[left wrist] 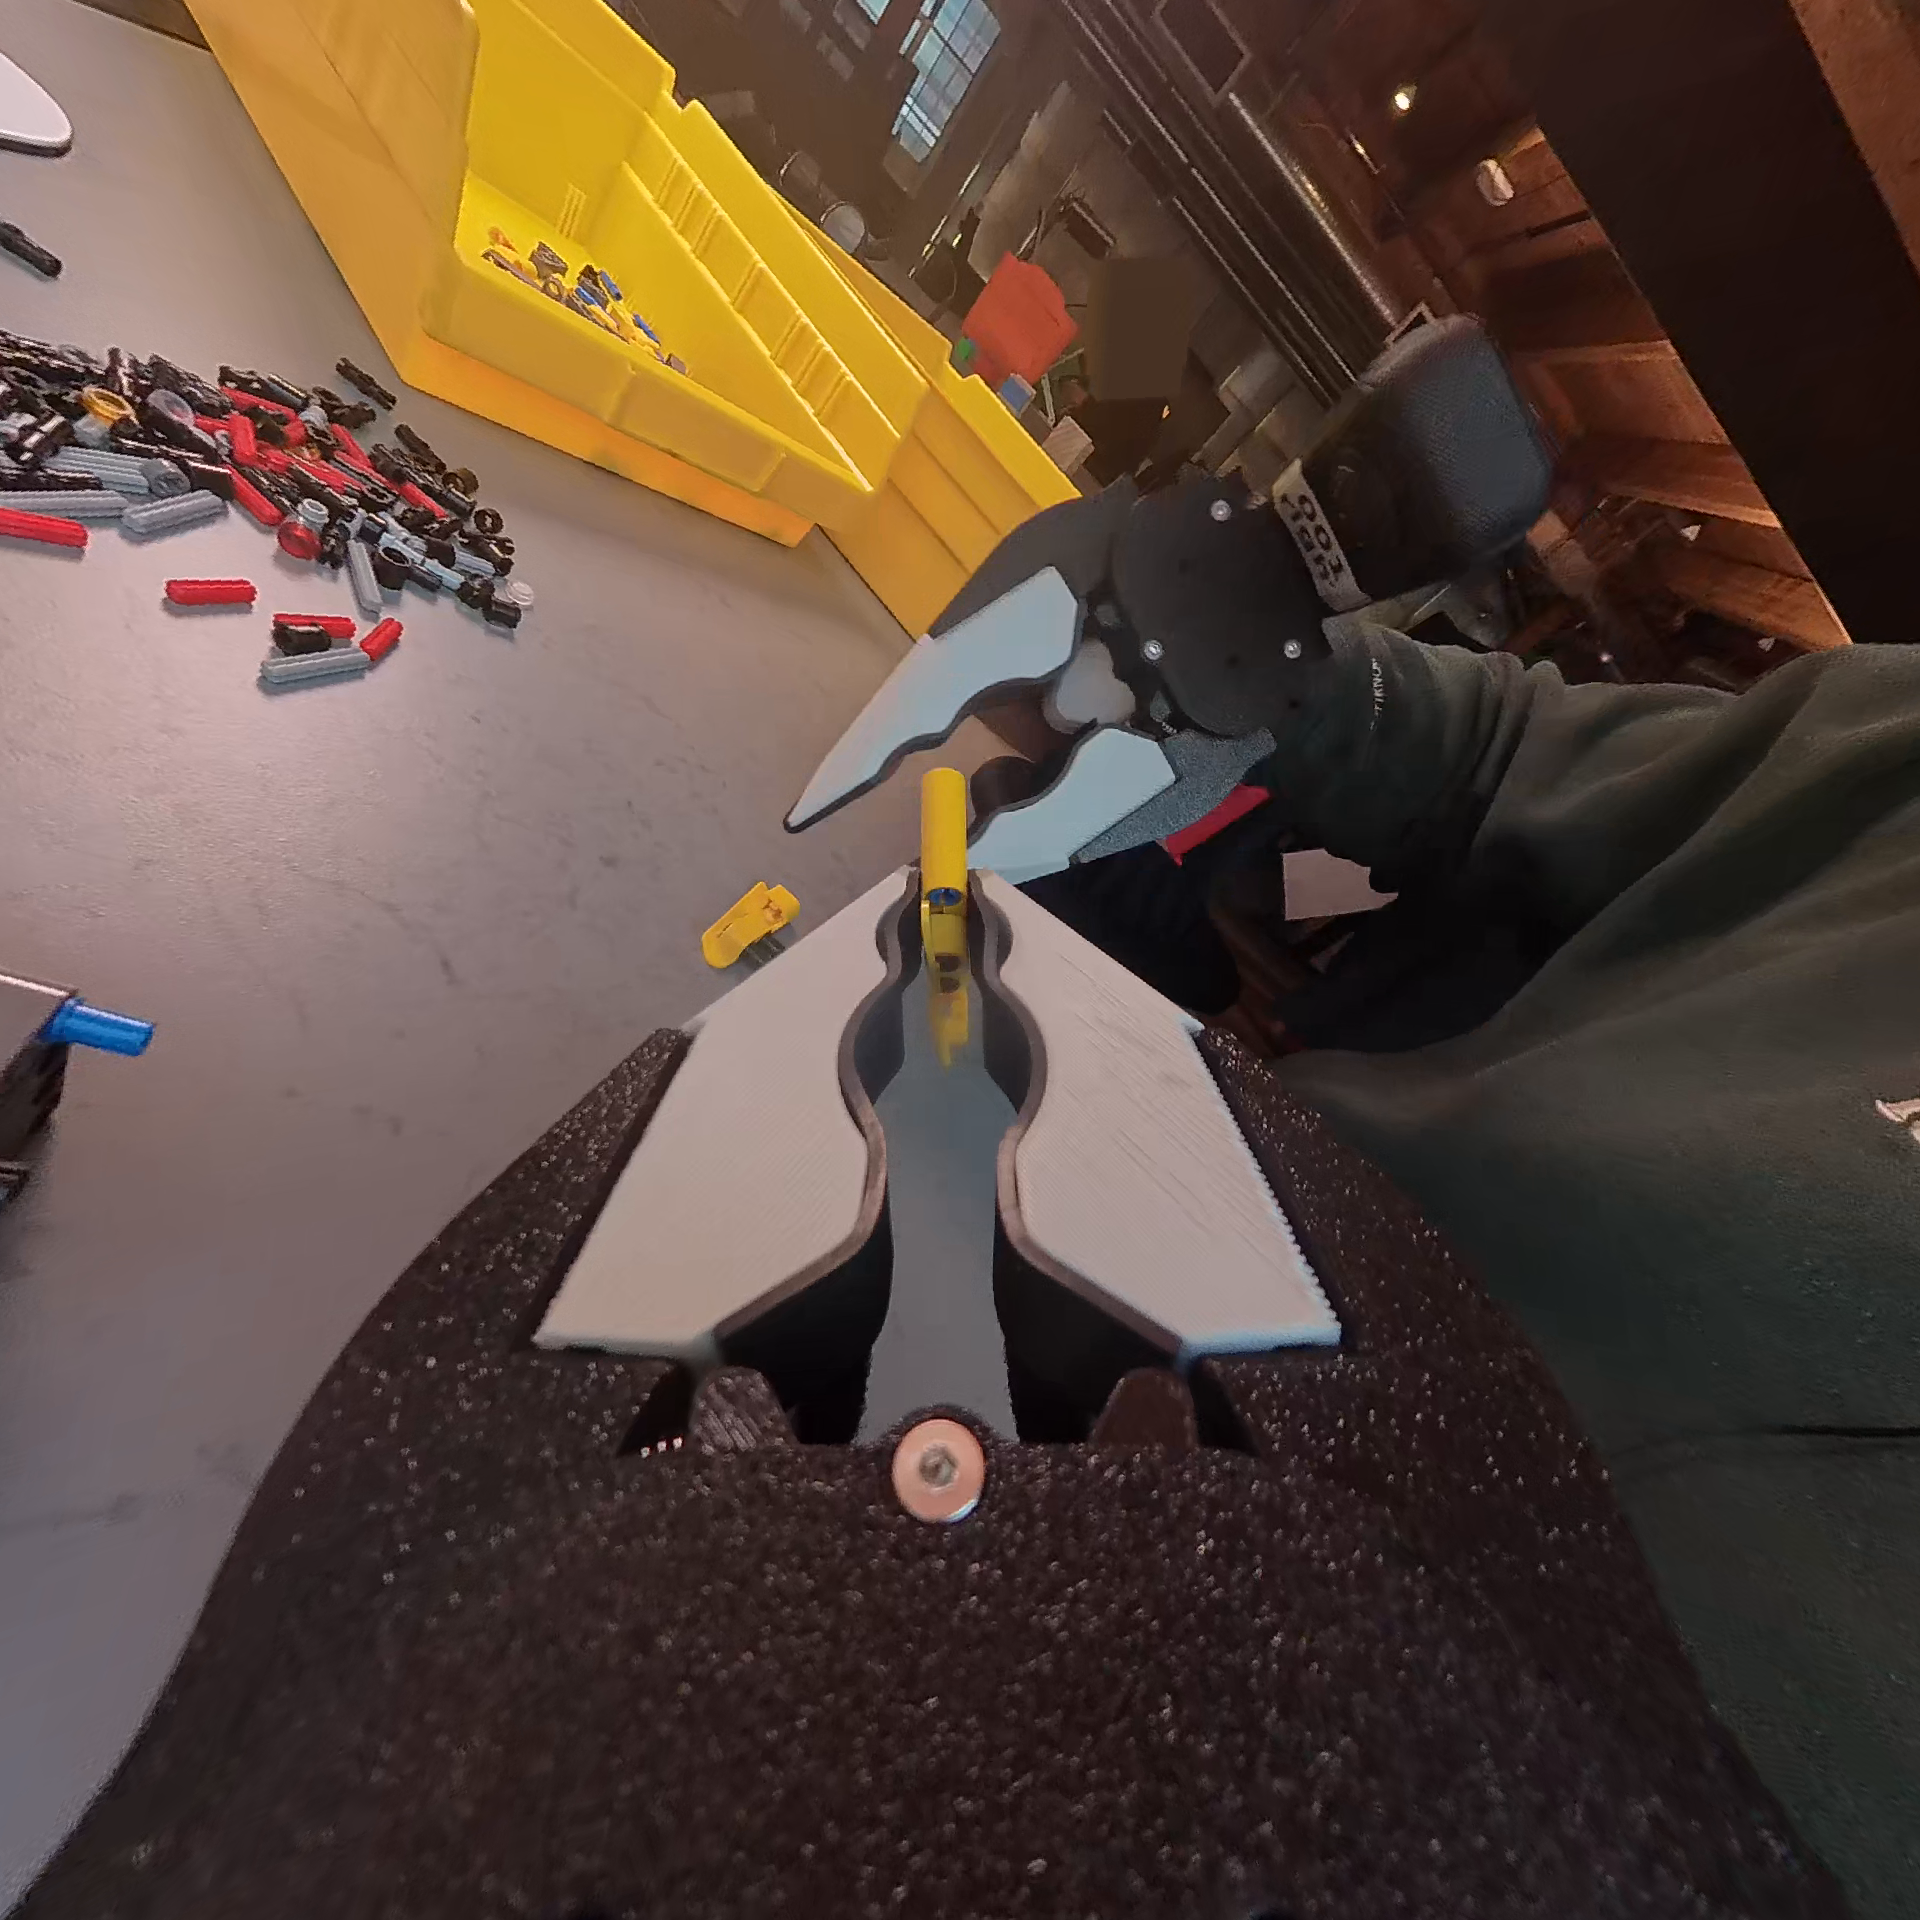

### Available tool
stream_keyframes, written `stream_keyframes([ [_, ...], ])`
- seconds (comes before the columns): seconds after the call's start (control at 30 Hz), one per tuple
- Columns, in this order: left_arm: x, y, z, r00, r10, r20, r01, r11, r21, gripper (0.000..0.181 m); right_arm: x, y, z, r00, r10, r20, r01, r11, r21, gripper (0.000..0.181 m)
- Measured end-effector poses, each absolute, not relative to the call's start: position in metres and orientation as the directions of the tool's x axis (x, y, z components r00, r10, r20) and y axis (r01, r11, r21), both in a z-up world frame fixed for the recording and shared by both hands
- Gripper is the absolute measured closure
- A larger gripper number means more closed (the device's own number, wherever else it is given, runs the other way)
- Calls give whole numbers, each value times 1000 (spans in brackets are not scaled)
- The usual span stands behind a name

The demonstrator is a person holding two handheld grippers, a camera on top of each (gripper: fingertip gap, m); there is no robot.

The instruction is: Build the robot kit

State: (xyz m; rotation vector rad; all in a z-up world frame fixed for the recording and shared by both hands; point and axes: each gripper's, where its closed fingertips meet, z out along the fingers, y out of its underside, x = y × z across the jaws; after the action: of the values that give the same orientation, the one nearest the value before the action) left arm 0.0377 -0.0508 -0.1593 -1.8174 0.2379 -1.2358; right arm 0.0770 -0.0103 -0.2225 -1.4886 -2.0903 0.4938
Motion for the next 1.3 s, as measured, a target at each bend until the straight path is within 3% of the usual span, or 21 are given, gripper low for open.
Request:
stream_keyframes([
  [0.1, 33, -50, -158, 473, -571, 671, 340, -584, -737, 175, 77, -8, -237, -291, 939, 181, 779, 343, -526, 156],
  [0.17, 29, -49, -158, 456, -549, 701, 376, -595, -711, 175, 74, -12, -240, -282, 947, 154, 784, 320, -532, 168],
  [0.33, 25, -46, -156, 327, -474, 818, 489, -655, -576, 175, 76, -10, -238, -242, 966, 96, 813, 256, -524, 171],
  [0.6, 45, -47, -154, 166, -408, 898, 539, -725, -429, 175, 54, -26, -135, -293, 934, 206, 655, 353, -669, 171],
  [0.8, 59, -46, -156, 59, -344, 937, 571, -758, -314, 176, 45, -52, -133, -426, 884, 194, 682, 455, -573, 171],
  [0.97, 60, -47, -156, 53, -340, 939, 572, -760, -308, 176, 49, -49, -149, -426, 891, 157, 728, 440, -525, 170],
  [1.3, 60, -47, -160, 68, -333, 941, 569, -761, -310, 176, 52, -45, -150, -392, 913, 110, 743, 385, -548, 165],
])
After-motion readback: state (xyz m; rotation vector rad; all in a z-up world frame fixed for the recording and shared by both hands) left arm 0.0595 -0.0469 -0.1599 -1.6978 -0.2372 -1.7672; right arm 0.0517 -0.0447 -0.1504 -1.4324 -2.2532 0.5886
